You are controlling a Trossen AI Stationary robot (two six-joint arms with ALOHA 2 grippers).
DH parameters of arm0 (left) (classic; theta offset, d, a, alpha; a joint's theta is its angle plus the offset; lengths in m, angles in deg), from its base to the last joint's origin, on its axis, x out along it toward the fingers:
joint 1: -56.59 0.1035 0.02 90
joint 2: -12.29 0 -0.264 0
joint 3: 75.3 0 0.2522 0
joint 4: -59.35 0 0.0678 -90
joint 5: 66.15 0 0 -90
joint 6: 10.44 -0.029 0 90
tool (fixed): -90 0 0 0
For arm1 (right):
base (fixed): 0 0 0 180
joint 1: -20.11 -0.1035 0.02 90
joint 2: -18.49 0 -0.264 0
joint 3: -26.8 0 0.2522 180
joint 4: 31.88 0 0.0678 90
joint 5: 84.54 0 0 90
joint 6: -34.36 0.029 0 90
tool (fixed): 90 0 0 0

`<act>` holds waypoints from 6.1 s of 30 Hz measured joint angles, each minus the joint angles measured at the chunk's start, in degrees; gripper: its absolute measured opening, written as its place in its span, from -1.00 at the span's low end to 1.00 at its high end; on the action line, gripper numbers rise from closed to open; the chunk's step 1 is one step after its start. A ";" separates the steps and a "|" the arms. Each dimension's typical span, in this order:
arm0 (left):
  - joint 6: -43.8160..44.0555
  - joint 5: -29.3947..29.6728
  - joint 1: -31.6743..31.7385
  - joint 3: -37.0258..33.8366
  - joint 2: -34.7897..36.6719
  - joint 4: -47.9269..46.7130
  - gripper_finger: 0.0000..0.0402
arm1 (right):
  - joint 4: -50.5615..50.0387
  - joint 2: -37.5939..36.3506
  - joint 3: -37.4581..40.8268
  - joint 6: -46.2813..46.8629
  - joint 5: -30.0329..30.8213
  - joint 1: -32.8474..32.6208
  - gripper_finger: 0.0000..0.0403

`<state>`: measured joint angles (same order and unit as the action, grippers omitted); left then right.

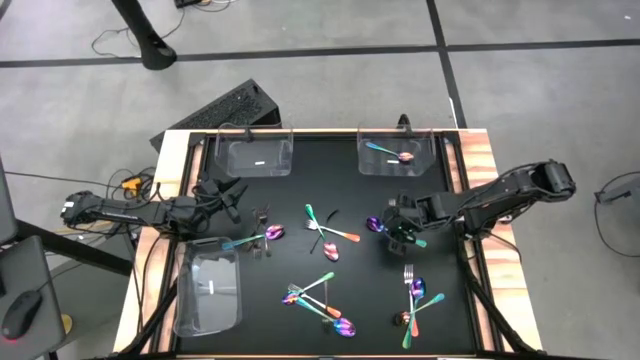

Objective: Sort silverware by color (type)
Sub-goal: Put the blue spoon into top right transparent bin

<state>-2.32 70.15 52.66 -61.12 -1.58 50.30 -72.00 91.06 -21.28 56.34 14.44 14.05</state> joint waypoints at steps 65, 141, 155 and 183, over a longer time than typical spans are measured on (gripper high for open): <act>2.45 2.05 0.00 -0.02 0.00 -0.11 -0.25 | -13.07 10.44 -27.42 -30.56 5.38 31.83 -0.34; 3.15 -1.03 0.02 -0.02 -0.50 0.06 -0.25 | -6.05 21.08 -31.71 -5.03 7.40 4.58 -0.95; 3.12 -0.92 0.01 -0.01 -0.50 0.07 -0.25 | -32.66 7.59 -31.82 -34.87 36.82 24.53 -0.94; 3.44 -22.95 0.01 0.53 -2.39 -2.09 -0.25 | 4.07 8.75 -31.91 -17.18 -2.82 27.51 0.04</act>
<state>1.12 47.21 52.67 -60.59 -3.97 48.21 -67.94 99.80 -53.20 39.17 11.63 41.56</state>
